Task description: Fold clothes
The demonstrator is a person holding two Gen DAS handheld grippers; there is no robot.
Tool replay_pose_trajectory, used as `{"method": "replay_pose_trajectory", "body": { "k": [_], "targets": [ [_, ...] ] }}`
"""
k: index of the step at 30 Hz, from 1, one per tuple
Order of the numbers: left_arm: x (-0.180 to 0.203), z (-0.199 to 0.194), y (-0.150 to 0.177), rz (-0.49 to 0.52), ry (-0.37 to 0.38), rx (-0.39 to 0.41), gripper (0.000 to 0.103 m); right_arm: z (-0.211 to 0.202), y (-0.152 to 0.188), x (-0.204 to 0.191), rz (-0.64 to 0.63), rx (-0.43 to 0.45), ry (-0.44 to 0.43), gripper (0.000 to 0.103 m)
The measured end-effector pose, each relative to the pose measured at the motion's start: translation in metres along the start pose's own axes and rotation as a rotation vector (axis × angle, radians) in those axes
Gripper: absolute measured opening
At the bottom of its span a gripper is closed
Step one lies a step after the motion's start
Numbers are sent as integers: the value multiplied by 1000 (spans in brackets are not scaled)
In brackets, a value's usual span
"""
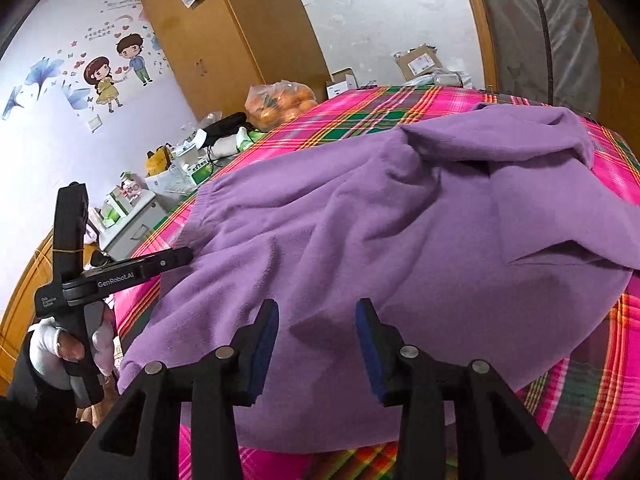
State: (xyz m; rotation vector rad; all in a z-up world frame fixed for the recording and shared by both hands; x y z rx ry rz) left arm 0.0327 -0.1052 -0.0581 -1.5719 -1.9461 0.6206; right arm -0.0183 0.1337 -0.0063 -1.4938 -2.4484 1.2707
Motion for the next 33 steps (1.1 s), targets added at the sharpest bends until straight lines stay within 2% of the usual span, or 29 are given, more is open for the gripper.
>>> {"method": "replay_pose_trajectory", "body": {
  "k": [5, 13, 23, 30, 31, 33],
  "targets": [
    [0, -4, 0, 18, -10, 12, 43, -4, 0, -9, -27, 28, -29, 40],
    [-30, 0, -18, -41, -16, 25, 43, 4, 11, -25, -75, -16, -72, 43],
    [-64, 35, -59, -132, 29, 31, 43, 12, 6, -25, -60, -30, -64, 43],
    [-68, 60, -80, -131, 67, 24, 43, 21, -2, -23, -53, -41, -54, 43],
    [-66, 62, -82, -117, 74, 25, 41, 23, -3, -22, -50, -44, -53, 44],
    [-64, 65, -84, -101, 76, 26, 23, 27, -5, -21, -43, -47, -50, 44]
  ]
}}
Point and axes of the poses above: each gripper's, at about its wrist camera, not at the fingertips, and z roughly the way its jaws point, x to its right, y to its underside, the point moved 8 cm from there along z, roughly the way its jaws point, and after that the axes turned 7 degrees about z, right-handed, at the moved point
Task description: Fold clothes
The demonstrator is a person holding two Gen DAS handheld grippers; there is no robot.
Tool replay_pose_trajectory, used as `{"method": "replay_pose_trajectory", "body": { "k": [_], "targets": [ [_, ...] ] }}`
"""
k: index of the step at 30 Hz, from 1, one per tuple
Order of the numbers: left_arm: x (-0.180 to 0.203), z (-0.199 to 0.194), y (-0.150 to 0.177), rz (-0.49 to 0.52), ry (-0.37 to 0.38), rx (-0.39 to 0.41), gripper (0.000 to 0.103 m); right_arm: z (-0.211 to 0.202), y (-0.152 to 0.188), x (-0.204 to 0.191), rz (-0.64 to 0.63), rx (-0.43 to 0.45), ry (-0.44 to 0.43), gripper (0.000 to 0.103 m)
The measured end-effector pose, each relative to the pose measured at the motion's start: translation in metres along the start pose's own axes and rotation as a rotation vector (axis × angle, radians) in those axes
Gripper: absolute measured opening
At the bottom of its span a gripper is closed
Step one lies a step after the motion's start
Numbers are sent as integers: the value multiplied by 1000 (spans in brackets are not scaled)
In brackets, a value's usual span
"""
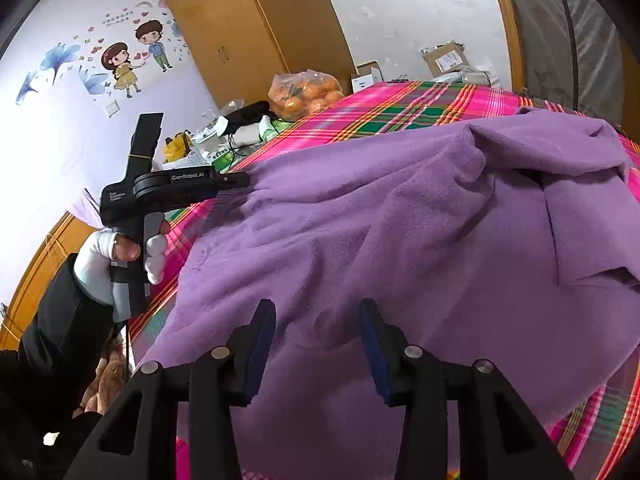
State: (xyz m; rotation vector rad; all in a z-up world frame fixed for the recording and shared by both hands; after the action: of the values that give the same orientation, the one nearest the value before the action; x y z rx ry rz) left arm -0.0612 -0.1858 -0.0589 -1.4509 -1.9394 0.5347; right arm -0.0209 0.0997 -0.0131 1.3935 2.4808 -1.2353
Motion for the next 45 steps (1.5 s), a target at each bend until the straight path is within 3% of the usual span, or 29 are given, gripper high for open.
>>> {"method": "replay_pose_trajectory", "body": {
  "k": [6, 15, 18, 20, 22, 29, 35, 40, 45],
  "targets": [
    [-5, -2, -20, 71, -50, 45, 15, 4, -10, 2, 12, 12, 4, 44],
    [-20, -11, -129, 175, -203, 232, 14, 9, -29, -3, 4, 34, 7, 44],
    [-32, 13, -151, 162, -207, 196, 16, 14, -35, -5, 5, 37, 10, 44],
    [-40, 37, -147, 139, -193, 106, 18, 17, -37, -7, 8, 37, 14, 44],
    [-44, 46, -135, 128, -173, 64, 19, 17, -37, -8, 8, 39, 16, 44],
    [-56, 2, -89, 35, -129, 98, 23, 21, -35, -10, 6, 31, 10, 44],
    [-28, -56, -29, -20, 11, 112, 34, 11, -24, -21, 4, 49, -15, 44],
    [6, -81, 38, -104, 160, 41, 36, -4, -13, -26, 3, 66, -21, 45],
    [32, -81, 78, -172, 263, -34, 39, -20, -3, -27, 7, 82, -22, 48]
  ]
}}
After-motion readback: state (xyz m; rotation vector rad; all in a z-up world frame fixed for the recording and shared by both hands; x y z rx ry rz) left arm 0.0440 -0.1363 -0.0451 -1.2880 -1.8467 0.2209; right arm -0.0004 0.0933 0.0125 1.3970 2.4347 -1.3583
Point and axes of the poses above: each gripper's, at about its wrist camera, not at the fingertips, and z roughly the way its jaws point, x to its right, y to its underside, the point moved 8 cm from there along z, roughly the way its jaws point, and after that the axes turned 7 degrees about z, right-handed, at the moved point
